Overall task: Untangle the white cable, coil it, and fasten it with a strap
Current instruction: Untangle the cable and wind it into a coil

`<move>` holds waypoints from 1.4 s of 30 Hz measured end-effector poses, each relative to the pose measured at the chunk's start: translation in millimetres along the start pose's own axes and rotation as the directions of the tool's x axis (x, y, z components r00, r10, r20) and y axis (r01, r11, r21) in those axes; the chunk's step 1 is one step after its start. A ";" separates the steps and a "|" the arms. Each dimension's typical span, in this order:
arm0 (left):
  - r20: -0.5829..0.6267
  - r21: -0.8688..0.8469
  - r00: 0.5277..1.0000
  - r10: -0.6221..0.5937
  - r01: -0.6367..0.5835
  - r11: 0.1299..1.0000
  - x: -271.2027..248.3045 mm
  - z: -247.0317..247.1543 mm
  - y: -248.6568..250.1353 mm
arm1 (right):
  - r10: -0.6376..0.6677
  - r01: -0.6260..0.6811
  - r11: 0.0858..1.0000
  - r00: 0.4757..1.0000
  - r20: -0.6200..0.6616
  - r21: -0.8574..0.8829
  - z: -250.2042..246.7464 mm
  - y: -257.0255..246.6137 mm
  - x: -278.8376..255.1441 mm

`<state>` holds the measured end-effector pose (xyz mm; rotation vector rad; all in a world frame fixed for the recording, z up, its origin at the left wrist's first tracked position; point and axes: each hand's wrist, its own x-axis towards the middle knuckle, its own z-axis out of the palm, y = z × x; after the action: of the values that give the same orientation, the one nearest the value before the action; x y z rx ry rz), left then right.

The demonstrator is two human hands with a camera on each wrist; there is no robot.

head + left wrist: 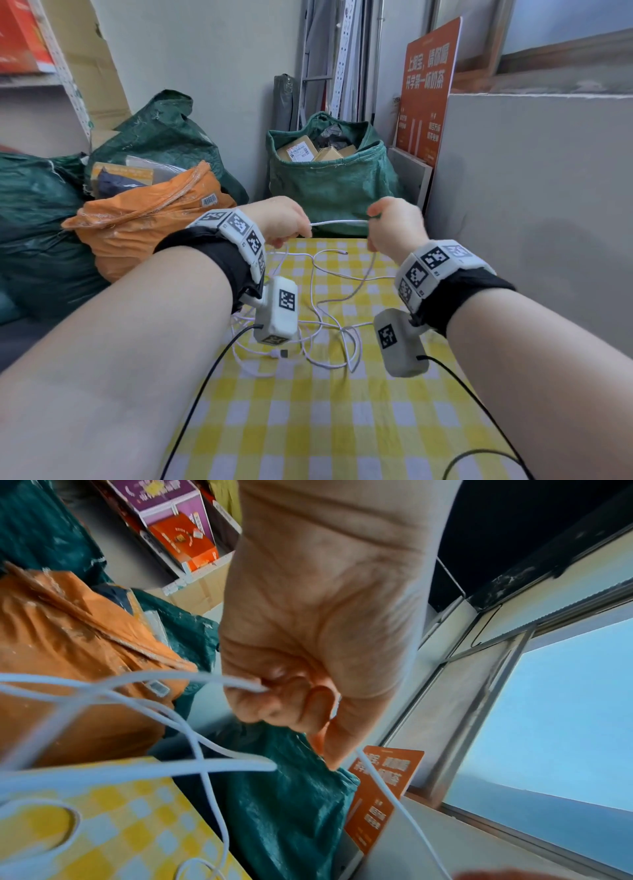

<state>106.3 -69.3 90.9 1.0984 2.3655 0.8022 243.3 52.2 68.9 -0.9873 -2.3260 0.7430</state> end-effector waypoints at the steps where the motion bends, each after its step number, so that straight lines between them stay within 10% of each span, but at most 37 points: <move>1: -0.033 0.013 0.999 -0.018 0.018 1.000 1.4 -4.2 -5.7 | 0.015 -0.019 0.996 0.998 -0.054 -0.085 -4.6 7.1 1.0; 6: -0.199 0.054 0.977 -0.078 0.090 0.994 4.4 -21.5 -23.0 | 0.167 -0.202 0.967 0.963 -0.213 -0.156 -20.3 41.2 6.6; 11: -0.061 -0.173 0.991 -0.123 0.110 0.979 2.1 -15.8 -16.3 | 0.266 -0.295 0.936 0.950 -0.162 -0.192 -18.3 49.4 9.0; 19: 0.026 -0.092 0.991 0.131 -0.129 0.987 7.6 10.3 -2.4 | -0.163 0.155 0.969 0.986 0.025 0.191 12.9 3.1 -7.6; 24: 0.006 -0.137 0.984 0.178 -0.176 0.975 4.2 17.9 5.3 | -0.288 0.279 0.957 0.949 0.126 0.084 23.6 -13.4 -12.4; 42: -0.134 0.058 0.990 0.055 -0.047 0.997 5.3 -15.7 -28.1 | 0.218 -0.248 0.932 0.966 -0.137 -0.266 -12.2 43.7 5.1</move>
<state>78.5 -84.9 83.7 1.1648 2.4933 0.8598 268.9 85.2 50.5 -1.4128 -2.2868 0.4385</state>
